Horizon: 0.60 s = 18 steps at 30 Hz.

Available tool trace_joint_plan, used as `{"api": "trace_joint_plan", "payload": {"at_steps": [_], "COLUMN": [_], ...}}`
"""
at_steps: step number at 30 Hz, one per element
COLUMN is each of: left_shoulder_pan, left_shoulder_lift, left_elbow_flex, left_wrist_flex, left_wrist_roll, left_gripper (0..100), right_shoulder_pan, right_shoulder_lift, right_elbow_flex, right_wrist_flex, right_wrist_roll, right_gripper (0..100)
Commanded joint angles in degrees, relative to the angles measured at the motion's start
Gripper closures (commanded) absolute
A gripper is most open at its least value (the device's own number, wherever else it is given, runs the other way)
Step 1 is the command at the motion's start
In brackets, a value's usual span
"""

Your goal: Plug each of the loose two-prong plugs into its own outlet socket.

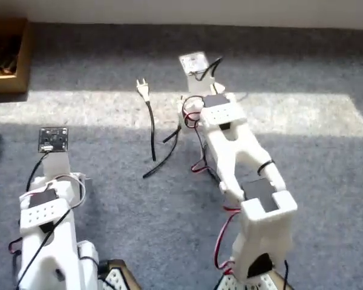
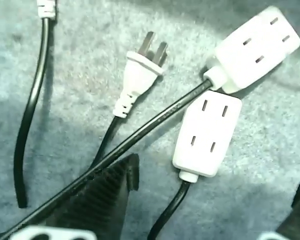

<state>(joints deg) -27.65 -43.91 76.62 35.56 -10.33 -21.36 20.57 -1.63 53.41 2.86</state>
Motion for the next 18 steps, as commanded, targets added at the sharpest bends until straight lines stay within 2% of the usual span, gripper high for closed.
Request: {"api": "trace_joint_plan", "payload": {"at_steps": [1, 7, 13, 18], "left_shoulder_pan": [0.8, 0.8, 0.8, 0.8], "left_shoulder_lift": [-1.1, -1.1, -1.1, -1.1], "left_elbow_flex": [-0.2, -0.2, -0.2, -0.2], "left_wrist_flex": [-0.8, -0.8, -0.8, -0.8], "left_wrist_roll": [0.1, 0.1, 0.1, 0.1], "left_gripper": [75, 75, 75, 75], "right_shoulder_pan": [0.7, 0.7, 0.8, 0.9], "right_shoulder_lift": [0.1, 2.4, 2.7, 3.6], "right_elbow_flex": [-3.0, -3.6, -3.6, -3.5], "right_wrist_flex": [-0.7, -1.7, -5.1, -5.8], "right_wrist_roll": [1.2, 1.9, 7.1, 7.6], "right_gripper": [57.0, 71.8, 72.2, 72.3]}}
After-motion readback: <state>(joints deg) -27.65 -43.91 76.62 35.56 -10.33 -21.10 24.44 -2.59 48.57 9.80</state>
